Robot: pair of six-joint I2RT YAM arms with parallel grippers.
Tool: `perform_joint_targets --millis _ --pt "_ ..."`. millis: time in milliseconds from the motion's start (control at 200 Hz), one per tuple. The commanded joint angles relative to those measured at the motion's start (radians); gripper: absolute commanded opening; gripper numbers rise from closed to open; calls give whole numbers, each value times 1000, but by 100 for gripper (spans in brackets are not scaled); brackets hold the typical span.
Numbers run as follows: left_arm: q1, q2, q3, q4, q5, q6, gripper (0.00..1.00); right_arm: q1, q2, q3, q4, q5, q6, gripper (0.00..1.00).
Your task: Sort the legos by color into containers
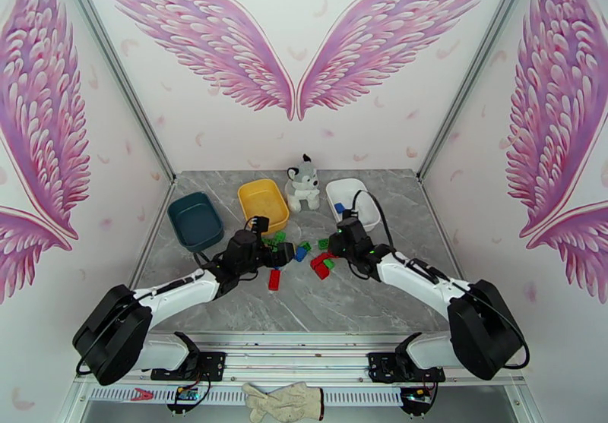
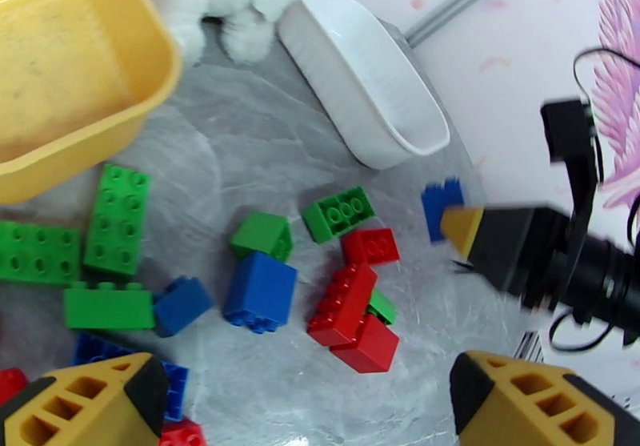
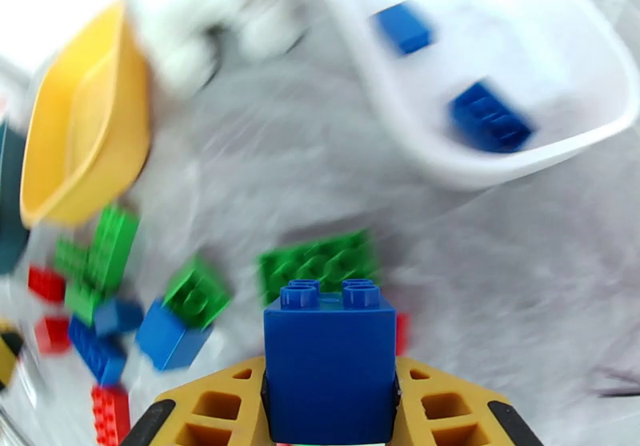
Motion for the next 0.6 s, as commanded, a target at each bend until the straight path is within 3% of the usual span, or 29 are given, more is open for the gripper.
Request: perform_joint_targets --millis 0,315,595 --pt "-42 77 87 -46 28 74 98 -71 -5 18 31 -20 28 26" --pt "-137 130 175 -130 -43 166 97 -207 245 313 -47 -48 21 28" --pt "-139 73 149 -142 -106 181 97 -230 423 545 -170 -51 -9 55"
